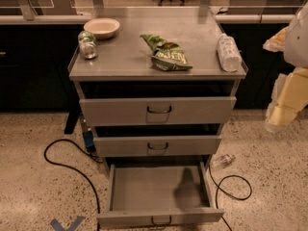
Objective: Place blue plastic bottle into bottom drawer
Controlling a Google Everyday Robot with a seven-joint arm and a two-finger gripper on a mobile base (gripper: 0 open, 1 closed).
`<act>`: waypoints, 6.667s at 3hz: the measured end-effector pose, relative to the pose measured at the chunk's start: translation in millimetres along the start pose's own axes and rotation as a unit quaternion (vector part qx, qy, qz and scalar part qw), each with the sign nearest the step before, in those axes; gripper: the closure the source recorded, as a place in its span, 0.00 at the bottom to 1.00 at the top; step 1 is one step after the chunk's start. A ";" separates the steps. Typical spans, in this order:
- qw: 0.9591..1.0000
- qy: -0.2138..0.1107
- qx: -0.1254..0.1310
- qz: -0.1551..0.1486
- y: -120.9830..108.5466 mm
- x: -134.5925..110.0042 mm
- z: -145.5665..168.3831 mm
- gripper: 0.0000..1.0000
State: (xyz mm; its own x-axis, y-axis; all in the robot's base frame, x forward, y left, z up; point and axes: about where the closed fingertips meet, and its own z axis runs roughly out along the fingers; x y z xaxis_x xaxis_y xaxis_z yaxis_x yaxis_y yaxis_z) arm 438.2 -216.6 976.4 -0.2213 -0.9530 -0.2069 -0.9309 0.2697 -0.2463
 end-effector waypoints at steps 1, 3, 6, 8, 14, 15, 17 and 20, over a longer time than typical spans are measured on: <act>1.000 -0.002 0.004 0.000 -8.2 -3.6 -0.8 0.00; 0.999 0.021 0.037 0.024 -92.8 -34.9 8.6 0.00; 0.995 -0.054 0.030 0.080 -141.5 27.3 19.8 0.00; 0.985 -0.125 -0.014 0.117 -187.1 47.9 71.7 0.00; 0.956 -0.253 -0.074 0.128 -227.0 -30.4 136.0 0.00; 0.961 -0.196 -0.074 0.182 -243.1 -35.5 175.3 0.00; 0.963 -0.153 -0.005 0.222 -277.6 -36.8 174.6 0.00; 0.956 -0.095 0.008 0.278 -291.1 -26.6 214.1 0.00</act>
Offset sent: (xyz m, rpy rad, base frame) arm 0.1017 0.0034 0.0179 -0.0358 -0.0314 -0.0666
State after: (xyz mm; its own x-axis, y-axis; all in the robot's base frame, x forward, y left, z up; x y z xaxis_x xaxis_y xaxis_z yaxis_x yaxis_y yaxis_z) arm 777.4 -240.2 850.9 -0.6220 -0.6204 -0.4777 -0.6799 0.7306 -0.0636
